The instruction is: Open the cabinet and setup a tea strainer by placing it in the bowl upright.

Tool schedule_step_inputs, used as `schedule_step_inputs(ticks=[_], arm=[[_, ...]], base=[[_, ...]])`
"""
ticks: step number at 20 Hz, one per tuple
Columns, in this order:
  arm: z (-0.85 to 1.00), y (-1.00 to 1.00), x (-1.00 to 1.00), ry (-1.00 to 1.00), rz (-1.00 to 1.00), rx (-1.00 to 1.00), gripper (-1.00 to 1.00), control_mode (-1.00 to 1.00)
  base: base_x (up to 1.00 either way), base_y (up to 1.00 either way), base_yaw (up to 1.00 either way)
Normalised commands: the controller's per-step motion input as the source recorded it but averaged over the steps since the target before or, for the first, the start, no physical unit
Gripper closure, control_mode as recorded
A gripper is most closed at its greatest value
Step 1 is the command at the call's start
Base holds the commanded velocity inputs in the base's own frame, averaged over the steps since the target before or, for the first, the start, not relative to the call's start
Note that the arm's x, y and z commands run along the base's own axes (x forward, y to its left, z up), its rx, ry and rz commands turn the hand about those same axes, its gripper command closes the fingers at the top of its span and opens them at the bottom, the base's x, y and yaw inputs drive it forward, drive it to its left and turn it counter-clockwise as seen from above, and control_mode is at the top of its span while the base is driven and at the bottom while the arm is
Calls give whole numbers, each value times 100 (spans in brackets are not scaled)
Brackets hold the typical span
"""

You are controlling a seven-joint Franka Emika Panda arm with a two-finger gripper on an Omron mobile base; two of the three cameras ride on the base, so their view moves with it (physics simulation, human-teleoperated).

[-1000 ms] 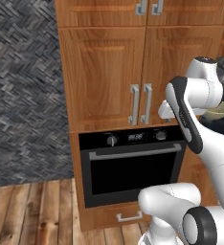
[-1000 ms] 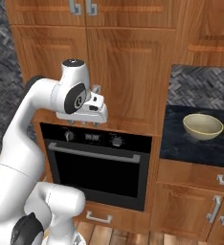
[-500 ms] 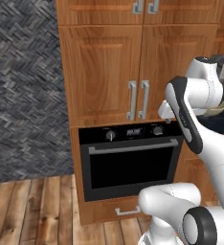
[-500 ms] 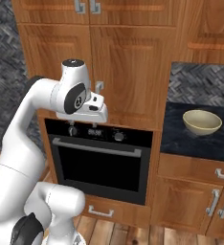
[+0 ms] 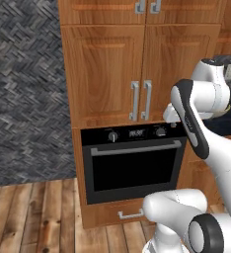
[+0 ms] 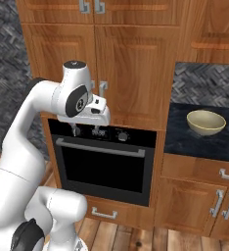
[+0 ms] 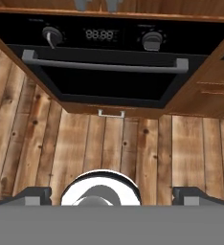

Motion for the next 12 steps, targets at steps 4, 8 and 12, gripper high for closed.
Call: schedule_step_inputs(ticks=[4, 8, 12], arm=[[0, 0, 0, 0, 0, 0, -100, 100], [0, 0, 0, 0, 0, 0, -100, 100], [0, 0, 0, 0, 0, 0, -100, 100]], base=[[-30, 0, 0], [-29, 0, 0], [-18, 0, 0]])
